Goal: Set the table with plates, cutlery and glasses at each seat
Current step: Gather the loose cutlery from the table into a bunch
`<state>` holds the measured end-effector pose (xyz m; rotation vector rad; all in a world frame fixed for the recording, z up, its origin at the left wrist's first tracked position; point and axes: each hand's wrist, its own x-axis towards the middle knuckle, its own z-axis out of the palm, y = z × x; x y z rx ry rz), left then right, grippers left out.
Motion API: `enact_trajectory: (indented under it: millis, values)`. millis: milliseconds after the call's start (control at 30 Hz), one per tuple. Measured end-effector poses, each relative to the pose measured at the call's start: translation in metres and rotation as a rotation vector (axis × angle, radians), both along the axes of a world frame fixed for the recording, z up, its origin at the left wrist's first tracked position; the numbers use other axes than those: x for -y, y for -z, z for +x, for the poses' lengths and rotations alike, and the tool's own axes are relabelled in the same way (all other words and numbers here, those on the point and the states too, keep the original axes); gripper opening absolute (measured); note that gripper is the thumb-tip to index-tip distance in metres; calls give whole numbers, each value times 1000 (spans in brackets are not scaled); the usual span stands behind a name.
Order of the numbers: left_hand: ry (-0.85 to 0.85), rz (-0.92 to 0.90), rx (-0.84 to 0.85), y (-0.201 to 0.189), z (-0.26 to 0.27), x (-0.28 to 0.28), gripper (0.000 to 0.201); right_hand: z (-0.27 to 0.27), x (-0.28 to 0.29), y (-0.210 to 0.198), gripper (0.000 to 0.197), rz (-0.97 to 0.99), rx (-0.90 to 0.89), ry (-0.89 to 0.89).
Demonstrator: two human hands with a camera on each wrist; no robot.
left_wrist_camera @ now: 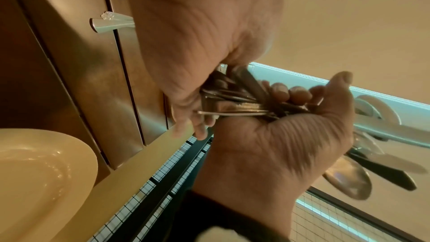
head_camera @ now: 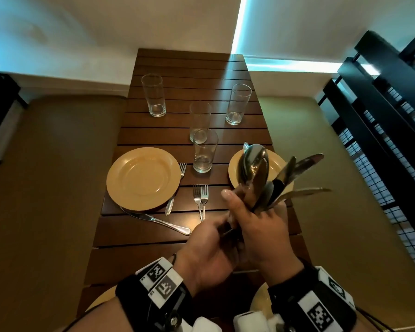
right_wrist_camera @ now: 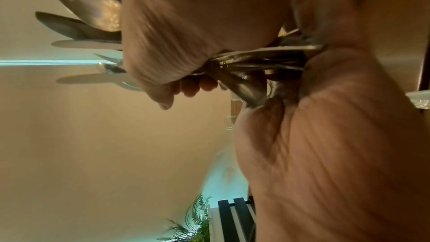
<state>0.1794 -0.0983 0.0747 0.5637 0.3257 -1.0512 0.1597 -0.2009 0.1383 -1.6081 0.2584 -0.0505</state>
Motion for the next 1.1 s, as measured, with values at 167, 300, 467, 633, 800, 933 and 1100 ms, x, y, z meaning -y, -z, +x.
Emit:
enact_trajectory:
  millis: [167,300,467,633,800,933,1100]
  values:
    - [76,18,49,-2,1,1,67,4,-4,4,29,92,120,311]
    - [80,83,82,-4,6,2,54,3,-4,11,22,147,75,265]
    - [347,217,158,16,-8,-7,40,-1,7,33,34,318,-194,242]
    - [303,635,354,48,12,-25,17,-21,27,57,41,414,-398,268]
    - [180,1100,475,71,52,-44,20,-49,50,72,39,407,-517,316]
    - [356,1414,694,93,78,-32,32,-66,68,81,45,380,-585,350]
    - [491,1555,793,106,91,-4,40,-83,91,86,49,307,-629,323]
